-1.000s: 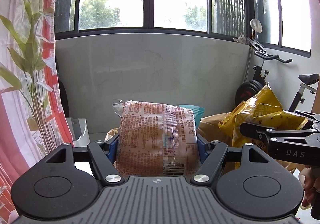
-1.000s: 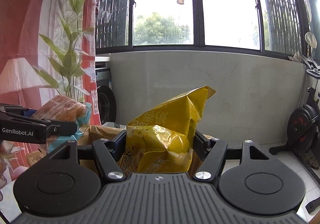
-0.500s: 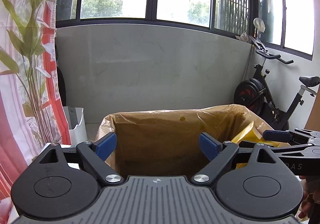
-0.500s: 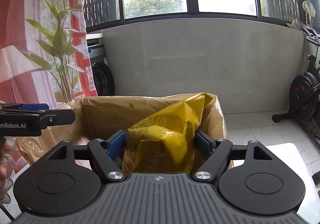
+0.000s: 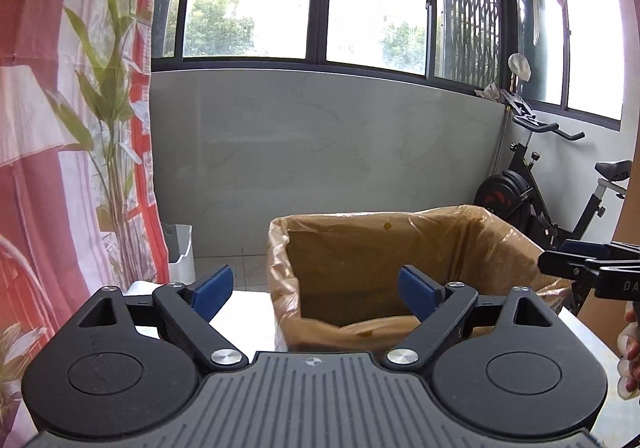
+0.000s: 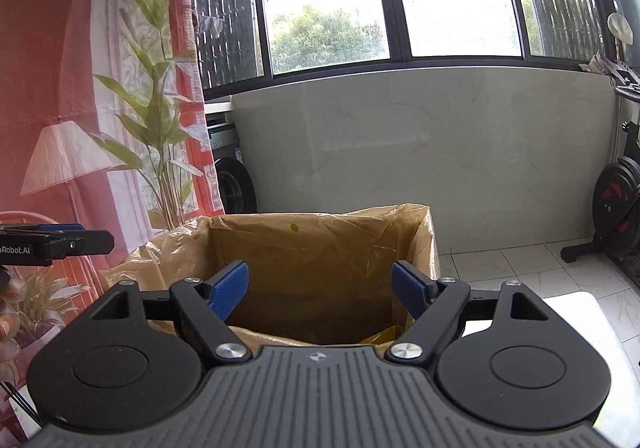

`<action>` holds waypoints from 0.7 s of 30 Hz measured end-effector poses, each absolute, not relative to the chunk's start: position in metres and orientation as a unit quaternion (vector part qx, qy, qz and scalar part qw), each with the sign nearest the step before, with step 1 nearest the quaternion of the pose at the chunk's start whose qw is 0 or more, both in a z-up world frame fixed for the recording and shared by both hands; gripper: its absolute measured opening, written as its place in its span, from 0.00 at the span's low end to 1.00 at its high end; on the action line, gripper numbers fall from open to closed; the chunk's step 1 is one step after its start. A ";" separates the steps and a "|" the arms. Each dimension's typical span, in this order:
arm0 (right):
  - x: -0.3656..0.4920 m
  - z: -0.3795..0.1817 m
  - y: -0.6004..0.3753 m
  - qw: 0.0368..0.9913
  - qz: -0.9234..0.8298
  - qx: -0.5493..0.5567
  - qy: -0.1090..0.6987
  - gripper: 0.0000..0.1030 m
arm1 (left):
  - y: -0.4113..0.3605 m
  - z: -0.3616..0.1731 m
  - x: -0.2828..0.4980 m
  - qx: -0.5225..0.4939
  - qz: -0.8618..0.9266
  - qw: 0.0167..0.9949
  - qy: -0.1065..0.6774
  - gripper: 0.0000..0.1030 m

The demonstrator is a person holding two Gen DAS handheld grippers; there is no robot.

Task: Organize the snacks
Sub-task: 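Withdraw both open tools from the box back toward the snack pile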

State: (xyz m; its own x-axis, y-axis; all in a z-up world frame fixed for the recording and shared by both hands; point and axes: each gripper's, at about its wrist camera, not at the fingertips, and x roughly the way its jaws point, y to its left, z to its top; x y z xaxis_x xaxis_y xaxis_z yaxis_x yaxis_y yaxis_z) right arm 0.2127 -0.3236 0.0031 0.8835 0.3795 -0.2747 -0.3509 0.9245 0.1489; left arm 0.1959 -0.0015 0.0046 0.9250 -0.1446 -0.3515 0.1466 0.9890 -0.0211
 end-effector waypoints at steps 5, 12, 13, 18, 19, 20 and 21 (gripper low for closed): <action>0.183 -0.014 -0.333 0.972 0.187 0.054 0.132 0.79 | 0.019 -0.016 0.168 -0.022 -0.055 0.980 0.192 0.88; 0.153 -0.055 -0.337 0.976 0.153 0.049 0.148 0.79 | 0.026 -0.049 0.148 -0.060 -0.035 0.975 0.210 0.88; 0.151 -0.060 -0.337 0.975 0.151 0.049 0.155 0.79 | 0.027 -0.053 0.146 -0.073 -0.028 0.974 0.211 0.88; 0.147 -0.087 -0.341 0.972 0.127 0.032 0.196 0.86 | 0.030 -0.069 0.139 -0.099 -0.023 0.969 0.226 0.88; 0.148 -0.091 -0.342 0.970 0.125 0.028 0.207 0.86 | 0.030 -0.071 0.139 -0.094 -0.021 0.969 0.229 0.88; 0.148 -0.094 -0.342 0.969 0.125 0.024 0.213 0.86 | 0.031 -0.073 0.139 -0.090 -0.019 0.968 0.233 0.88; 0.149 -0.099 -0.343 0.967 0.129 0.018 0.221 0.86 | 0.032 -0.074 0.139 -0.090 -0.015 0.967 0.236 0.88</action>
